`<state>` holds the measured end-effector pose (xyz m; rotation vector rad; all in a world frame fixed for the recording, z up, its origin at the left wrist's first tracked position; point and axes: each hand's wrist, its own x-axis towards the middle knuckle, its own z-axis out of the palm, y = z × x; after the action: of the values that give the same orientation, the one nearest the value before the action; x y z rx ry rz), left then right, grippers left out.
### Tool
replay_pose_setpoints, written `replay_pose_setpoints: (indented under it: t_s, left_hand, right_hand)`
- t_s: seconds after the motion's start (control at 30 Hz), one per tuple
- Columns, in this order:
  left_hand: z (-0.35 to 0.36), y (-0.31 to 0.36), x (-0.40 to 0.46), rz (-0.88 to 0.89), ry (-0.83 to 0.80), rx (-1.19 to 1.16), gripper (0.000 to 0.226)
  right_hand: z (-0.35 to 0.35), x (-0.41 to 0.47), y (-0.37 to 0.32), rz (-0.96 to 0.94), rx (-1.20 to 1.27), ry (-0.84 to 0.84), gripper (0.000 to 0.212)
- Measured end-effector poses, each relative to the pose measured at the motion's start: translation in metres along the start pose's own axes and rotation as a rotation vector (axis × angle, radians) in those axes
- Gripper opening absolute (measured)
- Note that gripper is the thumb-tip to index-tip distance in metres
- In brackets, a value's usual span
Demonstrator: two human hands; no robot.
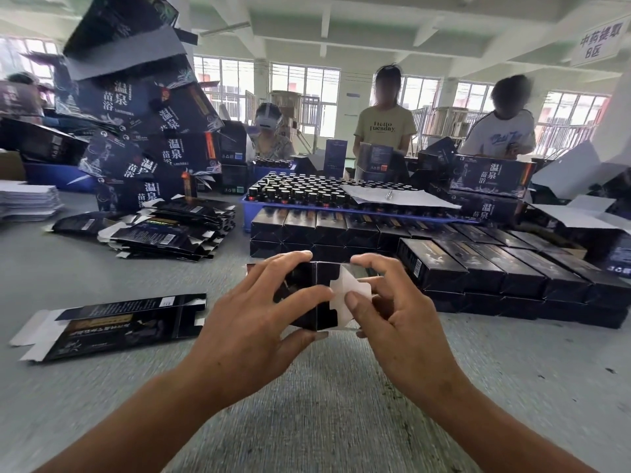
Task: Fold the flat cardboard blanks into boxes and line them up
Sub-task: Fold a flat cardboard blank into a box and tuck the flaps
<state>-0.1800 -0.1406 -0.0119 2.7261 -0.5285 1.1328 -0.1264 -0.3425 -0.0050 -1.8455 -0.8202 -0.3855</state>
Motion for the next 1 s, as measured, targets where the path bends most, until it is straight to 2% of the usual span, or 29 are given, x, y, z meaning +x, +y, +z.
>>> replay_pose_setpoints:
  t_s: [0.1, 0.27, 0.47, 0.53, 0.63, 0.7, 0.87, 1.0]
  left_hand:
    - [-0.0006, 0.0013, -0.0003, -0.005, -0.002, -0.002, 0.051]
    - [-0.0003, 0.0024, -0.0003, -0.004, 0.016, -0.001, 0.053]
    - [0.0018, 0.0006, -0.0009, -0.016, 0.037, -0.018, 0.066]
    - [0.0014, -0.0009, -0.0007, -0.021, 0.042, -0.012, 0.062]
    - [0.0003, -0.0033, -0.0009, -0.035, 0.067, -0.029, 0.055]
    - [-0.0003, -0.004, -0.0009, -0.038, 0.071, -0.029, 0.055]
    - [-0.0009, 0.0005, 0.0001, -0.018, 0.059, -0.035, 0.054]
    - [-0.0015, 0.0029, 0.0005, 0.003, 0.052, -0.014, 0.049]
  right_hand:
    - [0.0004, 0.0001, 0.0011, -0.007, -0.05, 0.003, 0.028]
    - [0.0002, -0.0005, 0.0013, -0.003, -0.061, 0.004, 0.027]
    - [-0.0005, 0.0005, -0.0002, -0.006, -0.06, -0.022, 0.021]
    - [-0.002, -0.0004, -0.0017, 0.009, -0.052, -0.081, 0.029]
    - [-0.0043, -0.0027, -0.0017, 0.017, -0.064, -0.211, 0.063]
    - [-0.0036, -0.0034, -0.002, 0.01, -0.066, -0.236, 0.068]
    - [0.0006, -0.0025, -0.0008, -0.035, -0.058, -0.047, 0.036]
    - [0.0028, -0.0038, -0.0003, -0.048, -0.046, 0.016, 0.03]
